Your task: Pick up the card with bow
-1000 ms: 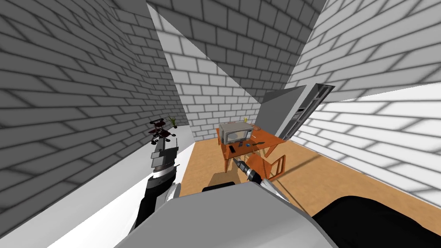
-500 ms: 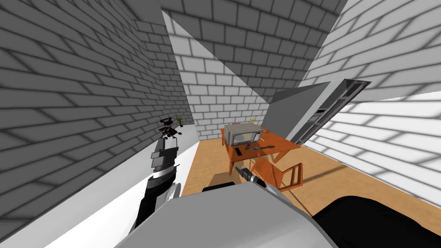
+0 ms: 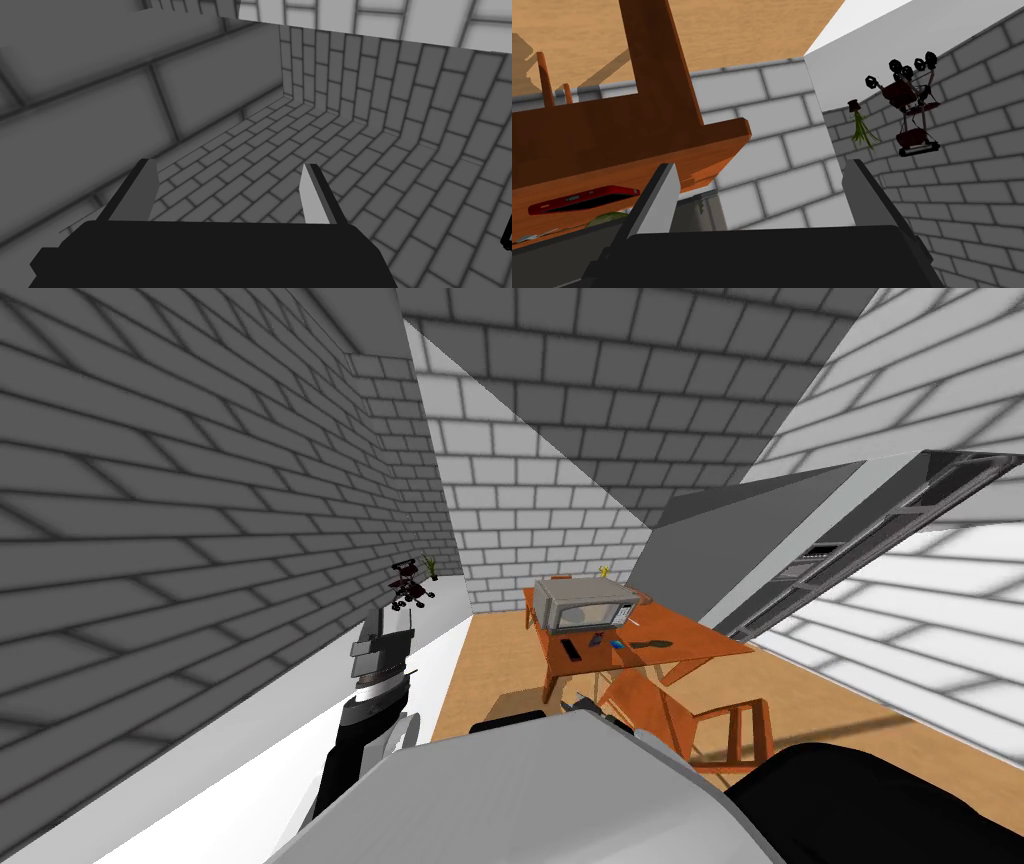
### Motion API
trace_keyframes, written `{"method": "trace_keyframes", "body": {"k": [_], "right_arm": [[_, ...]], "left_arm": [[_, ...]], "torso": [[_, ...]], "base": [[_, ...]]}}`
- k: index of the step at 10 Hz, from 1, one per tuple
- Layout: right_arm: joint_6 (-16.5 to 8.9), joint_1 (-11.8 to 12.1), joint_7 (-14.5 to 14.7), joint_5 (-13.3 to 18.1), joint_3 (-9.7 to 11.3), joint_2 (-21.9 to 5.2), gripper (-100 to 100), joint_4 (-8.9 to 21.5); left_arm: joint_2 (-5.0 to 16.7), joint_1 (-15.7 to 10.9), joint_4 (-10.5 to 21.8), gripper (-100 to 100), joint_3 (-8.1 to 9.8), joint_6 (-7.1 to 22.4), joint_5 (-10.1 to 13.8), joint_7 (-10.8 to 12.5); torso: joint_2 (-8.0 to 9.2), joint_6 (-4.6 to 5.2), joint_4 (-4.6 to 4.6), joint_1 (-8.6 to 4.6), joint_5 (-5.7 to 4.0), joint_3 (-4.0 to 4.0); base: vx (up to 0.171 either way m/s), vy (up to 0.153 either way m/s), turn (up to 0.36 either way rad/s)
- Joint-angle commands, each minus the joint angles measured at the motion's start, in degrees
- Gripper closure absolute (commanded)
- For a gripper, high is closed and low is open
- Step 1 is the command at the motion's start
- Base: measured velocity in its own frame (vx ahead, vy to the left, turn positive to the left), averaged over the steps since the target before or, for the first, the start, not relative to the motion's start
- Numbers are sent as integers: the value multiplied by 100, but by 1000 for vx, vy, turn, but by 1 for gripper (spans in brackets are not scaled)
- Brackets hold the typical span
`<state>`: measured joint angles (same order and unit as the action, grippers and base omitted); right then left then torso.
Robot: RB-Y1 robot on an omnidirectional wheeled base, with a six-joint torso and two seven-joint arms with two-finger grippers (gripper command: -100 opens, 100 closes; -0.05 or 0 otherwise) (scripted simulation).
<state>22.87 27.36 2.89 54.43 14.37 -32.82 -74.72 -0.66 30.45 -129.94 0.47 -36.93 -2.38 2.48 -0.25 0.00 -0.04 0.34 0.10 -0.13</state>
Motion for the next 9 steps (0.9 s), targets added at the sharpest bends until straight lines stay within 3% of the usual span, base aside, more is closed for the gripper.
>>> {"method": "trace_keyframes", "body": {"k": [1, 4, 7, 8, 9], "right_arm": [[-63, -38, 11, 259, 88, -97, -100, 286], [-156, -16, 191, 750, 292, -435, -100, 909], [-156, -16, 191, 865, 292, -469, -100, 971], [-203, 4, 284, 1152, 396, -653, -100, 1167], [-203, 4, 284, 1152, 396, -653, -100, 1304]], "left_arm": [[0, 0, 0, 0, 0, 0, 0, 0], [0, 1, 0, 0, 1, 0, 0, 0], [1, 1, 0, 0, 1, 0, 0, 0], [1, 0, 0, 0, 1, 0, 0, 0], [1, 0, 0, 0, 1, 0, 0, 0]], "torso": [[0, 0, 0, 0, 0, 0], [2, 6, -1, -13, -2, 0], [18, 6, 2, -25, -5, 9], [34, 7, 6, -34, -7, 18], [20, 2, 5, -27, -6, 12]], "base": [[95, 74, 100], [111, 78, 132], [48, 28, 20], [61, 31, 161], [80, 45, 94]]}}
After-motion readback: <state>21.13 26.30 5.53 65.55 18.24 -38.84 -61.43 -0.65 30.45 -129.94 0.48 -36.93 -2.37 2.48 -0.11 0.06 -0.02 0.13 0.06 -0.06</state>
